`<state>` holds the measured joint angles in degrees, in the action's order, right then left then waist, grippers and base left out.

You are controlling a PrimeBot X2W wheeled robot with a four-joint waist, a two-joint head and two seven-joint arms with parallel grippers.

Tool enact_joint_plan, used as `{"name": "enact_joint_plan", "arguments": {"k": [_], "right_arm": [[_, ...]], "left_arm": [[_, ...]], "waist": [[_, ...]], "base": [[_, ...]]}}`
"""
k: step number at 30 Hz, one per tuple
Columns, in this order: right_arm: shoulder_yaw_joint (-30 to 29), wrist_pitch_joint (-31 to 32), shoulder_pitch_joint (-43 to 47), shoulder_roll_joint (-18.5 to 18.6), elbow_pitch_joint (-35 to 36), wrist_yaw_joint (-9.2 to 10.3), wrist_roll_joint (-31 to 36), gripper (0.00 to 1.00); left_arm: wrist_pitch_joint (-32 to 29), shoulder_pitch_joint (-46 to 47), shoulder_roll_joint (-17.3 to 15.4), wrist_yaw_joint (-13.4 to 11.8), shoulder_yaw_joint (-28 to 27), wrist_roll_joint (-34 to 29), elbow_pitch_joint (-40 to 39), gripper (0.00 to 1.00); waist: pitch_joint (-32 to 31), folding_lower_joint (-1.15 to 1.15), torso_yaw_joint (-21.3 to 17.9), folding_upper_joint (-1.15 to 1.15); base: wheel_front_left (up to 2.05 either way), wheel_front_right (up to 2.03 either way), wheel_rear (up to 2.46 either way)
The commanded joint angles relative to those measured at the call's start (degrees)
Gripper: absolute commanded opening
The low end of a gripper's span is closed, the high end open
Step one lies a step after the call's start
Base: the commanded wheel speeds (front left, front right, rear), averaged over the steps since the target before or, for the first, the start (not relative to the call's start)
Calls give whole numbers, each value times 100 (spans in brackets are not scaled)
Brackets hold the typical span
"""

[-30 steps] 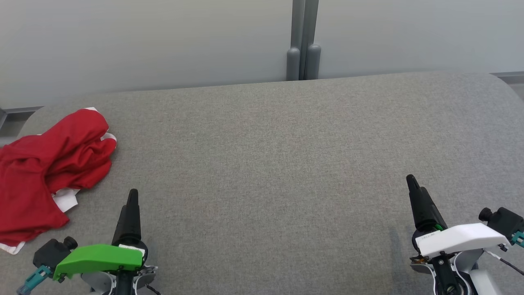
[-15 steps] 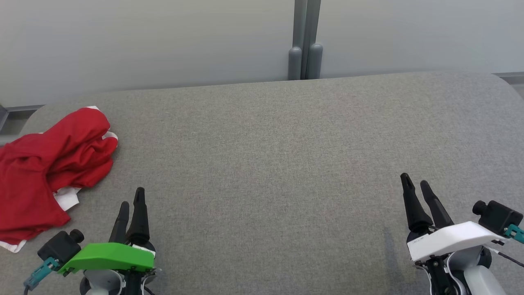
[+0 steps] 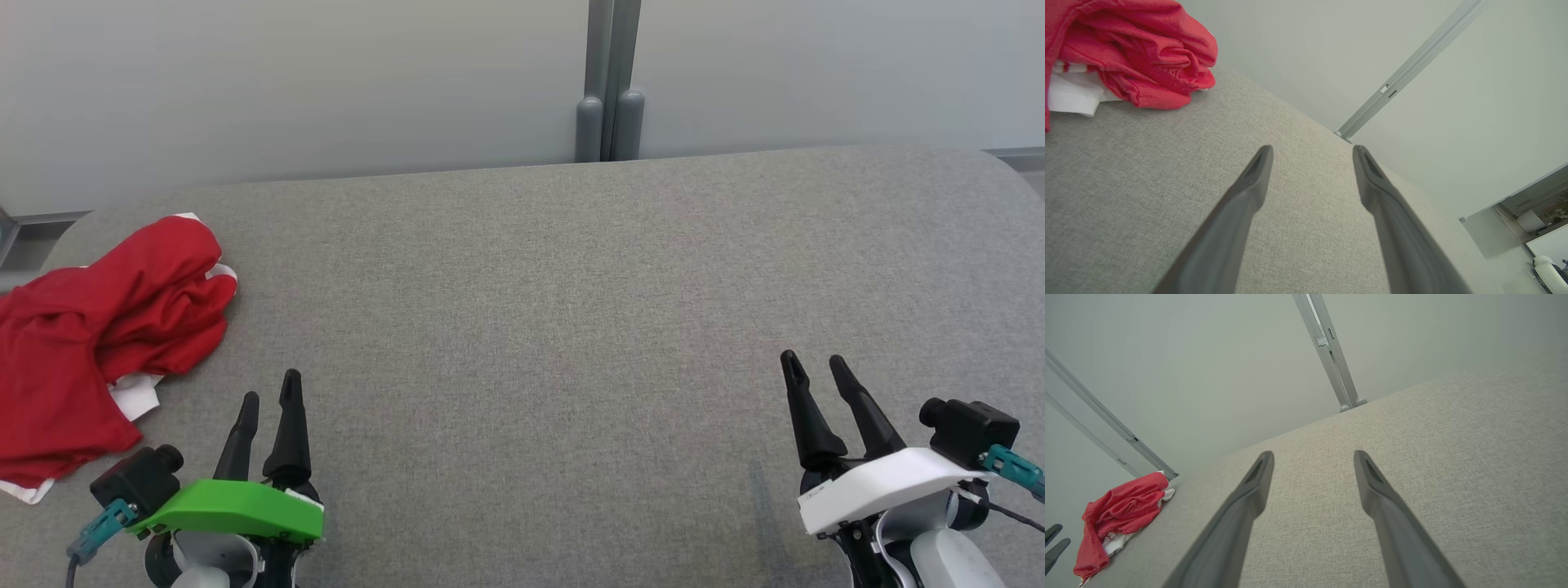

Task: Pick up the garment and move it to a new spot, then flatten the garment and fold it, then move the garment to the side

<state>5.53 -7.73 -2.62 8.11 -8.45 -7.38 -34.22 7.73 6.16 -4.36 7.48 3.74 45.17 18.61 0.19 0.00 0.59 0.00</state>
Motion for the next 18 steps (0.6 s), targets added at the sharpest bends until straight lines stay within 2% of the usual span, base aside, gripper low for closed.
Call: {"name": "enact_joint_plan", "arguments": {"k": [1,18], "right_arm": [[37,-75,-92,77,44,-15,201,100],[132,-306,-120,250,6,-16,1077,100]], "left_arm": [[72,125,-65,1,25,-216,-29,100],[303,150,-139,2,161,-1060,90,100]], "waist": [[-2,0,-2,0],[-33,0,11,0]], "base": [[0,0,0],[0,0,0]]}}
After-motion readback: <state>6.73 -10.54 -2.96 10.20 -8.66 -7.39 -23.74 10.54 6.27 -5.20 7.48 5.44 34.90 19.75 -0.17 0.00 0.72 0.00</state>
